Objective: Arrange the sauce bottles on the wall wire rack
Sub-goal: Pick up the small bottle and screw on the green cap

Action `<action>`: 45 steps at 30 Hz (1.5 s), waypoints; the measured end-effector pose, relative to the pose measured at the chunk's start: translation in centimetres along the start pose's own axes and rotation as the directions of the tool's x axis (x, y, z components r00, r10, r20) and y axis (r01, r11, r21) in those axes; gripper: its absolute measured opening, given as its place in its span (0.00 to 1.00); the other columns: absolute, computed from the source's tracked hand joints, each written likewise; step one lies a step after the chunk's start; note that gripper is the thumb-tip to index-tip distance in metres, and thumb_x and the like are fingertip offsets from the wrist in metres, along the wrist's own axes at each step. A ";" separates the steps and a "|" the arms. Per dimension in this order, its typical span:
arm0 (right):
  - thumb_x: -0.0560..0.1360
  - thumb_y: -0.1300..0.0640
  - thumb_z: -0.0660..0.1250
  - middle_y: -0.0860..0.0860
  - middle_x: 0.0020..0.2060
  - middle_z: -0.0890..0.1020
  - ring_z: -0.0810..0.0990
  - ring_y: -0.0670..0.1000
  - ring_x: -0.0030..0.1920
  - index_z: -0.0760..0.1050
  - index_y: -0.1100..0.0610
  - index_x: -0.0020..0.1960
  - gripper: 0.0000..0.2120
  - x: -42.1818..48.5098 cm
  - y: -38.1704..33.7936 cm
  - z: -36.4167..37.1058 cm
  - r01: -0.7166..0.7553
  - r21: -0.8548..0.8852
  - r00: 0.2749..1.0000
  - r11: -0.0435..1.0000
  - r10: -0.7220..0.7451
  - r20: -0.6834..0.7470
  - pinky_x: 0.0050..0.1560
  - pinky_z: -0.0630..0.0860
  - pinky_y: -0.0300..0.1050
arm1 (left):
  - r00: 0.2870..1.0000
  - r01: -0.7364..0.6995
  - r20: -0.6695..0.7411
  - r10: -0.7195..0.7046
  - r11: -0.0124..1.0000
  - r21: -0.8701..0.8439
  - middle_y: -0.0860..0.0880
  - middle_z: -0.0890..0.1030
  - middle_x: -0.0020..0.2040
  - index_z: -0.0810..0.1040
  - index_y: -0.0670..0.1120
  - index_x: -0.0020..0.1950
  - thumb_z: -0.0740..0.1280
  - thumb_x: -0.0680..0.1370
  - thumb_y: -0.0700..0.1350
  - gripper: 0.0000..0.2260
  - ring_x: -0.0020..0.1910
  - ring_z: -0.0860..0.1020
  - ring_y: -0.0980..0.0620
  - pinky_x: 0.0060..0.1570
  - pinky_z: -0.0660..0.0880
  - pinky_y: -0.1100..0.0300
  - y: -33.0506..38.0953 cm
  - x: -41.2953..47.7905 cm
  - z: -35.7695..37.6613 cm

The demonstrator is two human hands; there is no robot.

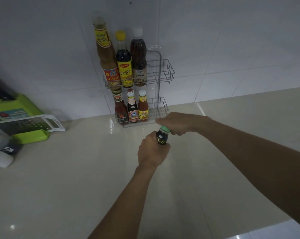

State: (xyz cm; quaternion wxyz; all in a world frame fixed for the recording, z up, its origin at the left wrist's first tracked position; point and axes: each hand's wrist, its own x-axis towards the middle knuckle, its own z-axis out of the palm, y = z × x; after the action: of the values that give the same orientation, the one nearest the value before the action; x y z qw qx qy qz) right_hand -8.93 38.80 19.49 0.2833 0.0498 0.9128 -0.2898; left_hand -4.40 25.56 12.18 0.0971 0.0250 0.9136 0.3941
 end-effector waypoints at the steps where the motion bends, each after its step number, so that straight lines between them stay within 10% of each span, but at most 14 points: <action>1: 0.81 0.39 0.55 0.53 0.29 0.70 0.65 0.50 0.27 0.70 0.59 0.41 0.24 -0.2 -0.1 -0.2 0.035 0.037 0.999 0.999 -0.036 0.026 0.30 0.63 0.41 | 1.000 0.021 0.012 -0.021 0.998 -0.050 0.52 0.79 0.38 0.76 0.49 0.45 0.70 0.71 0.45 0.06 0.40 0.79 0.46 0.37 0.72 0.57 -0.2 0.3 -0.2; 7: 0.81 0.41 0.48 0.55 0.37 0.75 0.72 0.51 0.36 0.67 0.54 0.35 0.23 0.7 -0.1 1.2 0.023 -0.433 0.980 0.901 -0.106 -0.168 0.39 0.68 0.47 | 0.997 0.058 -0.055 -0.057 0.998 0.012 0.51 0.79 0.42 0.76 0.48 0.49 0.69 0.73 0.46 0.07 0.41 0.77 0.46 0.39 0.69 0.57 0.2 -0.4 0.3; 15: 0.81 0.47 0.49 0.53 0.39 0.73 0.74 0.57 0.42 0.68 0.56 0.40 0.18 0.8 0.0 1.7 0.114 -0.502 0.911 0.857 -0.292 -0.293 0.41 0.67 0.47 | 0.999 0.044 0.014 -0.043 0.988 -0.148 0.53 0.77 0.36 0.74 0.51 0.41 0.71 0.71 0.44 0.06 0.37 0.76 0.48 0.35 0.69 0.59 0.4 -0.2 0.1; 22: 0.80 0.35 0.52 0.54 0.32 0.76 0.76 0.55 0.35 0.69 0.60 0.32 0.31 0.4 0.5 1.2 0.137 -0.366 0.960 0.920 -0.215 -0.181 0.39 0.73 0.48 | 0.998 0.060 0.047 -0.051 0.977 -0.202 0.53 0.75 0.32 0.70 0.52 0.36 0.72 0.69 0.44 0.10 0.33 0.73 0.51 0.33 0.67 0.59 -0.3 -0.6 0.9; 28: 0.79 0.46 0.53 0.54 0.35 0.74 0.75 0.57 0.39 0.66 0.54 0.32 0.20 1.4 0.9 2.7 0.085 -0.305 0.891 0.949 -0.210 -0.403 0.34 0.63 0.45 | 0.996 0.060 -0.058 -0.070 0.986 -0.155 0.50 0.82 0.40 0.78 0.47 0.46 0.71 0.71 0.45 0.06 0.40 0.79 0.46 0.38 0.73 0.57 0.3 -0.3 1.4; 34: 0.78 0.43 0.53 0.55 0.37 0.75 0.75 0.57 0.41 0.68 0.58 0.36 0.22 2.2 1.7 3.4 0.086 -0.271 0.941 0.959 -0.168 -0.294 0.34 0.64 0.45 | 0.990 0.098 -0.083 -0.111 0.984 -0.147 0.51 0.81 0.40 0.77 0.47 0.47 0.70 0.72 0.44 0.05 0.39 0.78 0.47 0.37 0.70 0.58 -0.4 -0.4 2.7; 41: 0.70 0.41 0.75 0.54 0.47 0.83 0.82 0.51 0.47 0.80 0.57 0.51 0.20 2.1 3.0 3.3 0.190 0.415 0.974 0.890 -0.118 -0.194 0.51 0.80 0.47 | 0.994 0.041 -0.080 -0.071 0.942 -0.332 0.52 0.81 0.49 0.74 0.48 0.62 0.72 0.74 0.44 0.18 0.47 0.80 0.50 0.42 0.74 0.58 -0.9 2.3 2.6; 45: 0.70 0.47 0.77 0.51 0.48 0.84 0.83 0.53 0.51 0.83 0.53 0.51 0.14 4.0 3.6 3.1 0.263 0.424 0.938 0.867 -0.126 -0.324 0.56 0.81 0.57 | 0.998 -0.013 0.043 0.036 0.893 -0.450 0.52 0.77 0.52 0.66 0.47 0.62 0.73 0.72 0.34 0.25 0.49 0.80 0.55 0.42 0.75 0.69 -1.2 4.4 2.8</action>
State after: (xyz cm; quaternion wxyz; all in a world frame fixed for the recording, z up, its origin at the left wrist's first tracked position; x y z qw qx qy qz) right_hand -9.84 39.79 13.45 0.0977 0.0638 0.8492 -0.5150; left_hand -8.14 27.28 8.68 0.1184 0.0234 0.7947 0.5949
